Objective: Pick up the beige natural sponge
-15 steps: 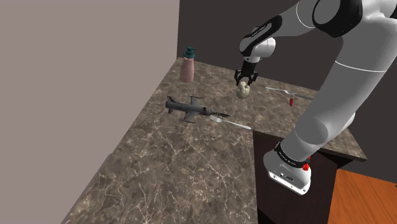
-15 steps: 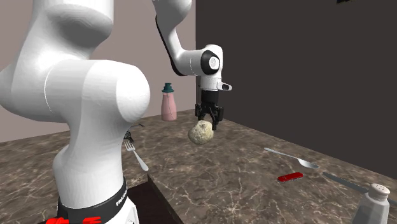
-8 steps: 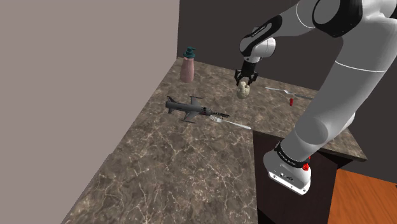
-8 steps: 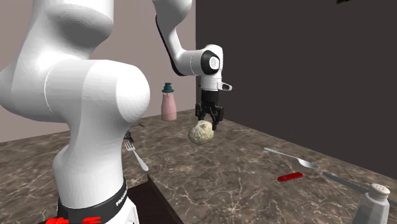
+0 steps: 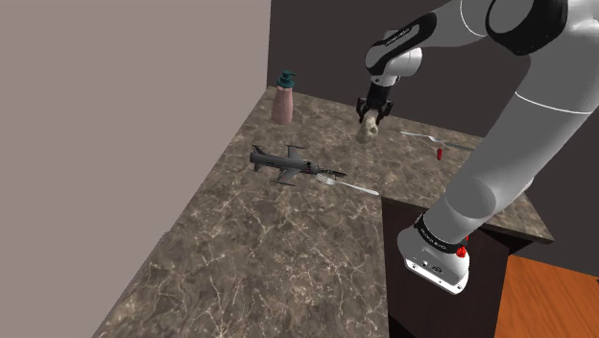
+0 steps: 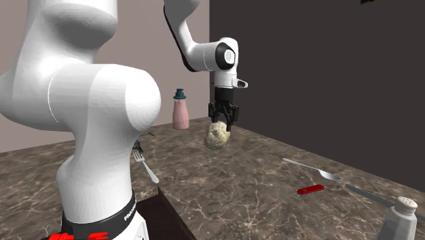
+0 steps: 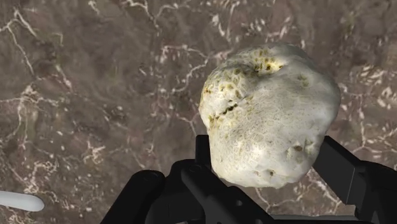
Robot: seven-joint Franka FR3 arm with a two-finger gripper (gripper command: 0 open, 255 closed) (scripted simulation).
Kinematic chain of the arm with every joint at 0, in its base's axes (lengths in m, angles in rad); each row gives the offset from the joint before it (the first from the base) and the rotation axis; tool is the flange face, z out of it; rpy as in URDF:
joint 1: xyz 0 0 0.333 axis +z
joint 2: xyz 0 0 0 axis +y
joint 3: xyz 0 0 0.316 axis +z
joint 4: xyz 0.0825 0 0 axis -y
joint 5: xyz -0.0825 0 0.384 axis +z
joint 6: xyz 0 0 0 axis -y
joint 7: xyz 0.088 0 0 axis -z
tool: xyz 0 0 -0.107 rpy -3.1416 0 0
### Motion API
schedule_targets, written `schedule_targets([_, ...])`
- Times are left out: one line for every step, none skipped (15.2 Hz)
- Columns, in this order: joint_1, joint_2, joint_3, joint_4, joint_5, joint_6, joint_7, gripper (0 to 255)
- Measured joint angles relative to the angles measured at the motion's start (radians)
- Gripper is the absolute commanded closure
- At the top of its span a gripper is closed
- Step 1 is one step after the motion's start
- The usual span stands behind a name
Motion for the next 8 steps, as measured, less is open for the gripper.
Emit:
schedule_targets([0.0,-0.008,-0.001,0.003,-0.004,-0.01,0.002,255])
schedule_targets([0.001,-0.017,-0.002,0.008,-0.008,-0.024,0.004,255])
schedule_targets([0.001,-0.027,-0.003,0.01,-0.013,-0.035,0.007,255])
schedule_targets([0.001,-0.036,-0.004,0.015,-0.017,-0.048,0.009,255])
schedule_targets([0.002,-0.042,-0.005,0.019,-0.02,-0.058,0.012,255])
schedule_targets([0.003,-0.051,-0.005,0.025,-0.024,-0.072,0.015,255])
schedule_targets([0.004,-0.063,-0.005,0.027,-0.029,-0.086,0.019,255])
schedule_targets([0.003,-0.065,-0.006,0.034,-0.03,-0.094,0.018,255])
